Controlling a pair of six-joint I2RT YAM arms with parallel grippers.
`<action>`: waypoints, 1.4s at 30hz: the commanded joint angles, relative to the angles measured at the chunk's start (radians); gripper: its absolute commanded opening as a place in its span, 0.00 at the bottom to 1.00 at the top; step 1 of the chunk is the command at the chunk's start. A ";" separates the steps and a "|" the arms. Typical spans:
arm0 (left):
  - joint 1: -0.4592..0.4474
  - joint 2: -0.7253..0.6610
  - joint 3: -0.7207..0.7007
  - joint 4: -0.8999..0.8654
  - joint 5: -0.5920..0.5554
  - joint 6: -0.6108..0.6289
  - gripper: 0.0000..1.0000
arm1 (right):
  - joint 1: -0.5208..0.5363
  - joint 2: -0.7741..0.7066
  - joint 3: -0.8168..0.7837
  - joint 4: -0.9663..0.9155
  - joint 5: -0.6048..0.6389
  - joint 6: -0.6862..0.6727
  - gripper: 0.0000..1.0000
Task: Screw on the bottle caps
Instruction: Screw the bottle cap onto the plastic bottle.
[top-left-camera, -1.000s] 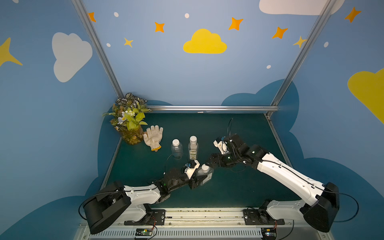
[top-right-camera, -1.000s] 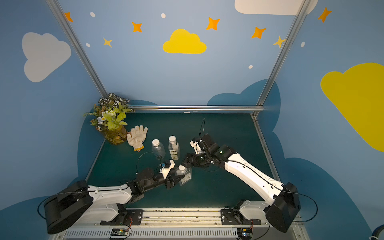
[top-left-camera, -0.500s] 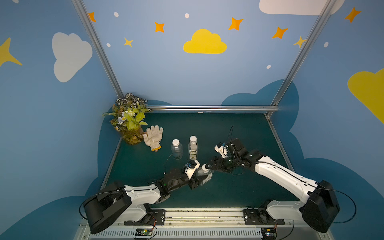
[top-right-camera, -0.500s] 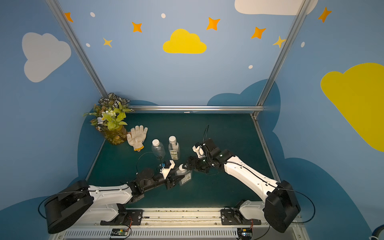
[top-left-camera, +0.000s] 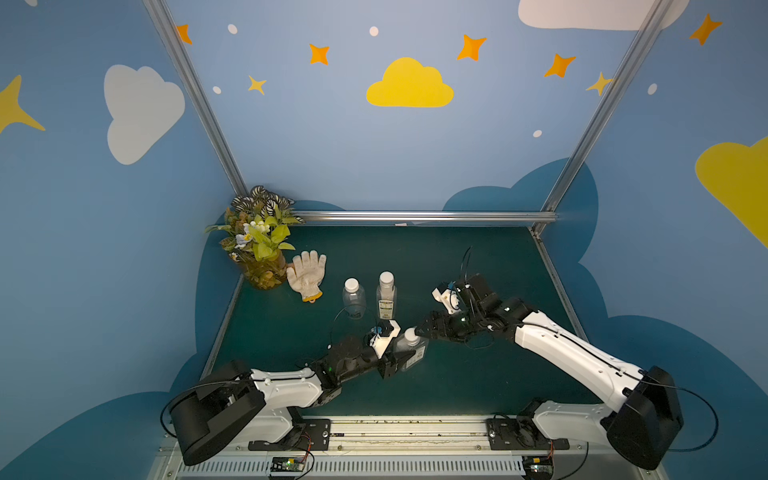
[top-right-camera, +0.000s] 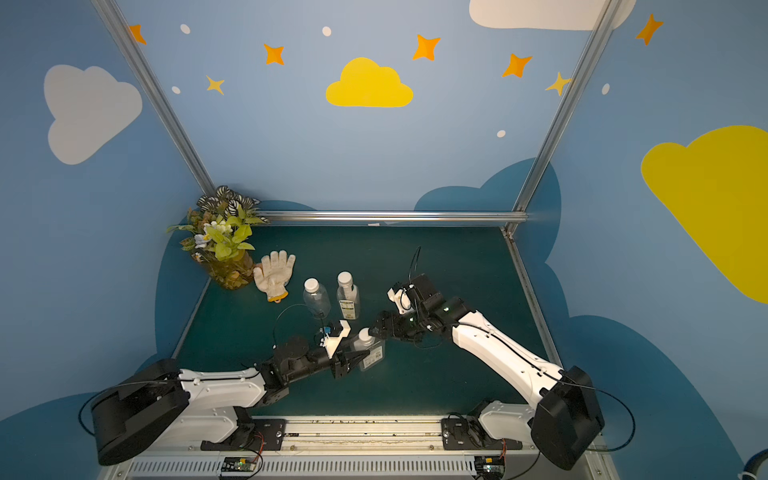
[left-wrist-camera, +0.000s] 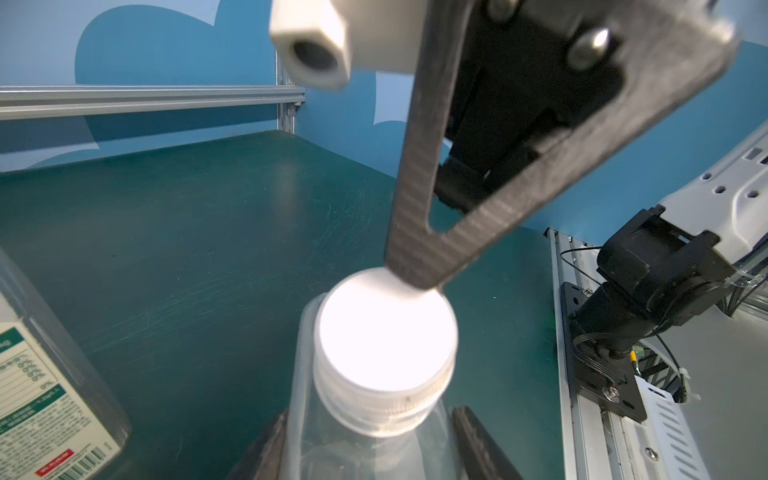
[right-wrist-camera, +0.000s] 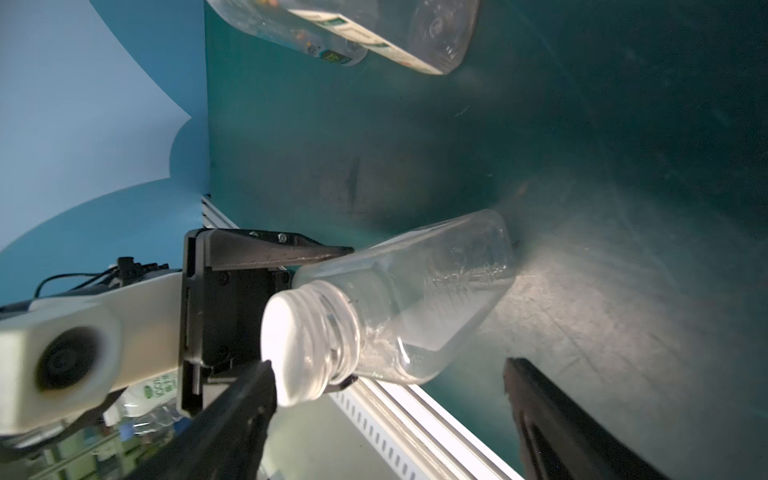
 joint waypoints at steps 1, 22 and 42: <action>0.000 0.029 0.006 -0.038 0.021 -0.009 0.08 | -0.003 -0.043 0.127 -0.115 0.081 -0.174 0.91; 0.000 0.094 0.018 0.013 0.078 -0.007 0.04 | 0.088 -0.041 0.118 0.026 -0.046 -1.008 0.75; 0.000 0.096 0.011 0.016 0.077 -0.007 0.03 | 0.216 0.062 0.172 -0.085 0.209 -1.031 0.72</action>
